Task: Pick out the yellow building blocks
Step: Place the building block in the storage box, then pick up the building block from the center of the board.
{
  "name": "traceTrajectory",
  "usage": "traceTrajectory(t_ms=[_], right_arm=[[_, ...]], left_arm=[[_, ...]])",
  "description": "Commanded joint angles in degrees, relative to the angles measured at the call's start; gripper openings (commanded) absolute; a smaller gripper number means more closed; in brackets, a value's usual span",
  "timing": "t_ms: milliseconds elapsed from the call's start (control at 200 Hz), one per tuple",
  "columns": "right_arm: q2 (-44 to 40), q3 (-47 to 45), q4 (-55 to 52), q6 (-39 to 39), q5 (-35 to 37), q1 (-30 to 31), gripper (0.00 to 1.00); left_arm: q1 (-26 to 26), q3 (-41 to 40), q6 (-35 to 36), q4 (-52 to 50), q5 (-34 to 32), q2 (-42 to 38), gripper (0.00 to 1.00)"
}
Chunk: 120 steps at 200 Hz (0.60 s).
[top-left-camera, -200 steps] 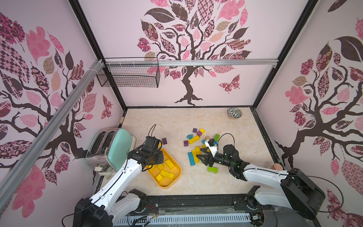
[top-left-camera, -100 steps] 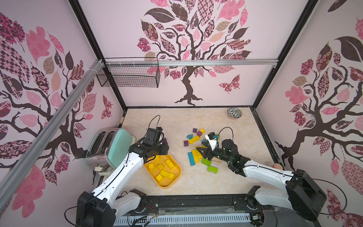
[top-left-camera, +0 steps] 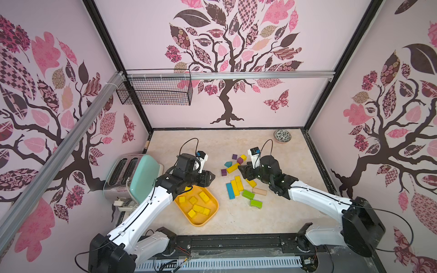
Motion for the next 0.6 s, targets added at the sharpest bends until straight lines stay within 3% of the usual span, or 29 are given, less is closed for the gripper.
traceTrajectory(t_ms=[0,160,290,595], right_arm=[[5.80,6.20,-3.66,1.17,-1.47,-3.51,0.65],[16.48,15.59,-6.44,-2.14,-0.02,-6.23,0.57],[24.71,23.84,-9.58,-3.01,0.25,-8.22,0.48],[37.42,34.04,-12.83,-3.45,3.12,-9.33,0.58]], left_arm=[[0.09,-0.68,2.03,-0.58,-0.20,-1.64,0.49],[0.26,-1.85,2.63,-0.96,-3.50,-2.79,0.51],[1.87,-1.31,2.66,-1.39,-1.47,-1.74,0.52],[5.05,-0.86,2.11,-1.80,1.16,-1.01,0.53]])
